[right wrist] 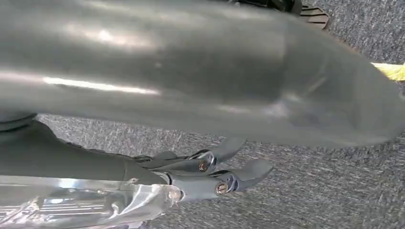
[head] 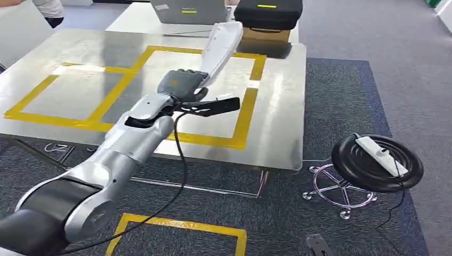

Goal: Take the parts from the cabinet and place them on the table.

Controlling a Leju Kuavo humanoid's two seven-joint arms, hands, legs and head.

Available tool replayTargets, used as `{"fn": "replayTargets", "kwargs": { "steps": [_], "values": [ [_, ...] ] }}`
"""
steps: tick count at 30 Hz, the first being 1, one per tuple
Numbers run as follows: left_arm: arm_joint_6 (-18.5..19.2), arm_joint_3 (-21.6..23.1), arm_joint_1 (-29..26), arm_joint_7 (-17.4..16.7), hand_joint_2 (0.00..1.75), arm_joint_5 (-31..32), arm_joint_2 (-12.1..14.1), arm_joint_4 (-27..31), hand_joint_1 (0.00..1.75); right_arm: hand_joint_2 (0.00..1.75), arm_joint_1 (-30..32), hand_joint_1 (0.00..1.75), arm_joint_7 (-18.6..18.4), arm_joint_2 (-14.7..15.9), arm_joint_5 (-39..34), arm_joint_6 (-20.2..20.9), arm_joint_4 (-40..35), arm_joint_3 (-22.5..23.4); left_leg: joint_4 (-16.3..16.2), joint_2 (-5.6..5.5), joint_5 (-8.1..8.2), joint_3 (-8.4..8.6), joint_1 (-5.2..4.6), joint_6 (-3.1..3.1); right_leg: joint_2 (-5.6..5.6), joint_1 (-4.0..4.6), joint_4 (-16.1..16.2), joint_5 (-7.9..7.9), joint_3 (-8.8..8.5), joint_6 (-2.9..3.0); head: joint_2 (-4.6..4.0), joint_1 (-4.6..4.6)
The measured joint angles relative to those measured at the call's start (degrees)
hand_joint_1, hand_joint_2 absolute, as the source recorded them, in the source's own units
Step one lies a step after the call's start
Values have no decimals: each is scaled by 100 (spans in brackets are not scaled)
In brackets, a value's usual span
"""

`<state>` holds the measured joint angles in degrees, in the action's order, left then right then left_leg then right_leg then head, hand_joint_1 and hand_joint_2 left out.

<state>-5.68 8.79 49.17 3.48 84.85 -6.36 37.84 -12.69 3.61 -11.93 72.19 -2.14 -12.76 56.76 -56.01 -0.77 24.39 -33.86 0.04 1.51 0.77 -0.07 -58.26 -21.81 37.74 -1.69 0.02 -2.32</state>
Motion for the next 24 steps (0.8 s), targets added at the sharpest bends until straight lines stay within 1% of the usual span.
{"fn": "replayTargets", "kwargs": {
  "steps": [3, 9, 13, 18, 23, 24],
  "values": [
    [0, -42, 221, -55, 175, 118, 208, -208, 175, 0, -25, 0, 0, 0, 29, 24, 0, -4, 0, 0, -4, 0, 1, 5, 2, 2, -1, 5, 2, 7, 0, -2],
    [59, -125, 604, -306, 175, 394, 623, -606, 175, 0, -38, 0, 0, -13, 61, 20, 0, -9, 0, 1, -6, 0, 4, 8, 2, 6, -2, 8, 3, 12, 0, -4],
    [103, -146, 769, -356, 175, 439, 778, -798, 175, 0, -55, 0, 0, -31, 72, 17, 0, -13, 0, 0, -6, -2, 4, 8, -1, 6, -1, 7, 2, 12, 0, 0],
    [247, -140, 930, -623, 175, 507, 984, -1010, 175, 0, -77, 0, -18, -50, 90, 24, 0, -59, 0, 0, -6, -2, 3, 8, 5, 5, -1, 9, 1, 13, 0, 0],
    [313, -142, 968, -771, 175, 509, 1230, -1141, 175, 0, -86, 0, -20, -70, 103, 28, 0, -63, 0, 2, -6, -4, 3, 8, 4, 7, -1, 9, 5, 14, 0, -2],
    [321, -151, 978, -822, 175, 509, 1314, -1176, 175, 0, -92, 0, -20, -72, 107, 28, 0, -65, 0, 2, -7, -5, 7, 9, 2, 11, -1, 8, 6, 14, 0, -4]
  ]
}}
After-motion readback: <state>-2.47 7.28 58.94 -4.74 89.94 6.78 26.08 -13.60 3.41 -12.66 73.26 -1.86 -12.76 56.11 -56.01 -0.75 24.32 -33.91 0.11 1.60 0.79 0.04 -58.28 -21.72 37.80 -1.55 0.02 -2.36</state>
